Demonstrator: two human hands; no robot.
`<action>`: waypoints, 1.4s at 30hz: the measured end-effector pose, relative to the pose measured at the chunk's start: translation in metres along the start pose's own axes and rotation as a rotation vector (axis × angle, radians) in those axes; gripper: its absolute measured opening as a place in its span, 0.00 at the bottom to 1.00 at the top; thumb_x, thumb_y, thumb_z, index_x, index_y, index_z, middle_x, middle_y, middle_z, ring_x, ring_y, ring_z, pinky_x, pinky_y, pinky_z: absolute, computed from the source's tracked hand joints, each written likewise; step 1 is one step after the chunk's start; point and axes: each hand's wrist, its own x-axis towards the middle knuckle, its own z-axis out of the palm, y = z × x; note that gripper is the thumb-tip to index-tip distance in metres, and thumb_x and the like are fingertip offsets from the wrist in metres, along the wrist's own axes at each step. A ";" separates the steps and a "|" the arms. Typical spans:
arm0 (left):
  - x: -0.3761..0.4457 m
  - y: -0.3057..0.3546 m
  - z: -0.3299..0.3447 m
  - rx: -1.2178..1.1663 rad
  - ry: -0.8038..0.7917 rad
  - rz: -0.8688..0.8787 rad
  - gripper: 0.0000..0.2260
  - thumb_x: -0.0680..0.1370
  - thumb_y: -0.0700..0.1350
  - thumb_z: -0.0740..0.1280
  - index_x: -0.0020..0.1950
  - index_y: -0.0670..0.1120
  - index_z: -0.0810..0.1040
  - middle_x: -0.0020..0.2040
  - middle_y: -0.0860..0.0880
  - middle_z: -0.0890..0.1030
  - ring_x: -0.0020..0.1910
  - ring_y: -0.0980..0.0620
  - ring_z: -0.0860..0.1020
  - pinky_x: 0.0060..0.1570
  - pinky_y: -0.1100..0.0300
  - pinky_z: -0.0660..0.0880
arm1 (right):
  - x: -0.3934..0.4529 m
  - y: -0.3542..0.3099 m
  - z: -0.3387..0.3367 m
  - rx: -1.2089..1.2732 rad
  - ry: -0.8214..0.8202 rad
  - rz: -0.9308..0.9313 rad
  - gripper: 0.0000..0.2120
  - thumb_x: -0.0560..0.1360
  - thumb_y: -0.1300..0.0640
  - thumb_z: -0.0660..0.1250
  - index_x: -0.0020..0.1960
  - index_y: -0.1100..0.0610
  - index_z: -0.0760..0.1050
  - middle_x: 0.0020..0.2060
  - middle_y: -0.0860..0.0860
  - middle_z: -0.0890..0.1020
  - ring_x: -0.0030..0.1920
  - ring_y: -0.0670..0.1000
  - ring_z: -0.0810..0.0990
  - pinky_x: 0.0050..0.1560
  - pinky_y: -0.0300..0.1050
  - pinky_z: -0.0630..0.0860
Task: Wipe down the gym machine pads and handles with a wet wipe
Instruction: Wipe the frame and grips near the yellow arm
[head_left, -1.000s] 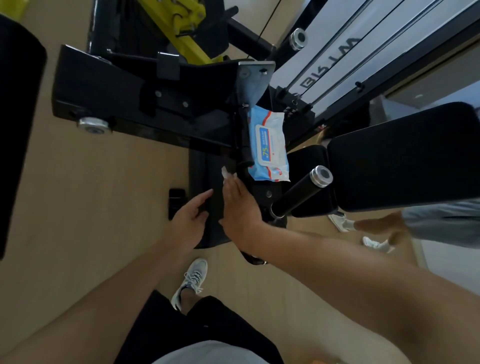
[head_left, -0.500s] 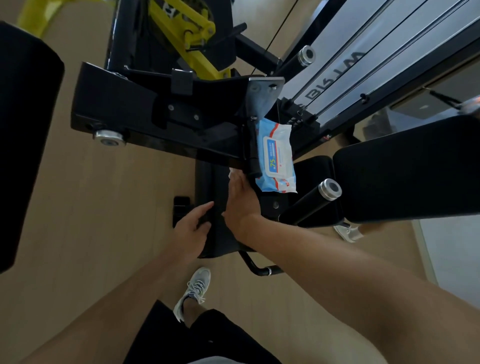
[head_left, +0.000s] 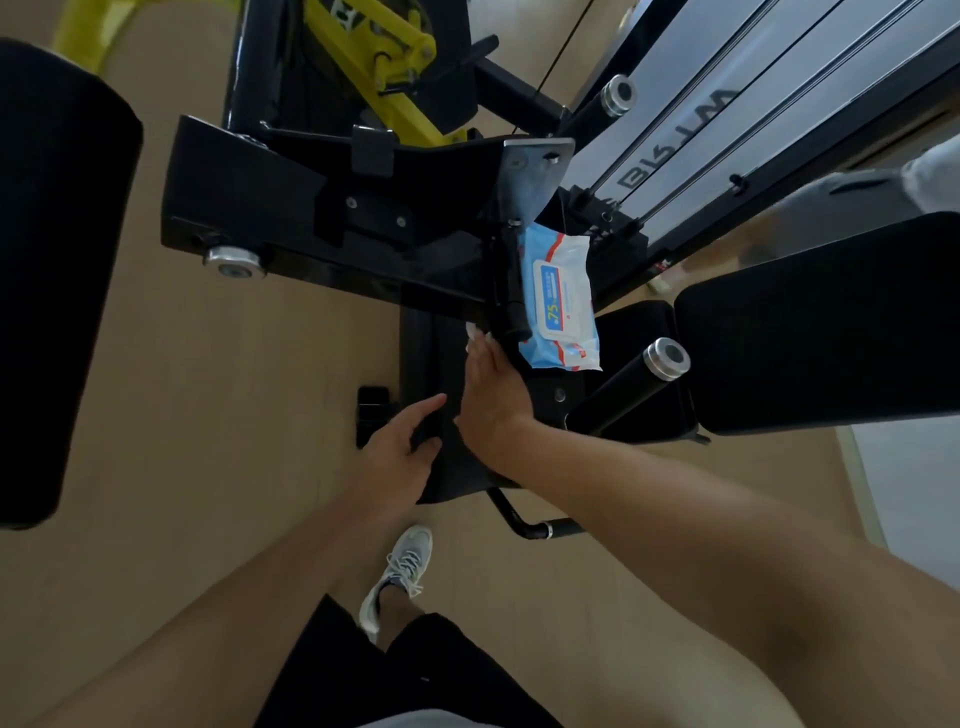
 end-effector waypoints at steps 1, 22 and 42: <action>-0.002 0.001 -0.002 0.010 -0.002 -0.004 0.23 0.84 0.37 0.62 0.76 0.55 0.68 0.69 0.57 0.73 0.67 0.60 0.71 0.53 0.82 0.65 | -0.009 -0.002 0.003 0.009 0.029 -0.042 0.37 0.85 0.43 0.49 0.80 0.71 0.48 0.80 0.69 0.50 0.81 0.68 0.44 0.80 0.62 0.45; -0.046 0.100 0.000 -0.341 0.195 0.179 0.08 0.81 0.47 0.69 0.44 0.54 0.85 0.42 0.48 0.86 0.46 0.49 0.83 0.51 0.54 0.78 | -0.154 0.066 -0.029 1.159 0.167 -0.387 0.07 0.82 0.44 0.63 0.56 0.44 0.76 0.42 0.48 0.85 0.45 0.53 0.83 0.47 0.49 0.78; 0.091 0.291 -0.106 0.277 0.410 0.502 0.06 0.80 0.49 0.70 0.54 0.51 0.84 0.49 0.58 0.85 0.49 0.62 0.82 0.54 0.57 0.81 | -0.023 0.332 -0.087 1.416 0.489 0.029 0.02 0.78 0.50 0.72 0.47 0.45 0.82 0.41 0.40 0.85 0.44 0.38 0.82 0.48 0.40 0.75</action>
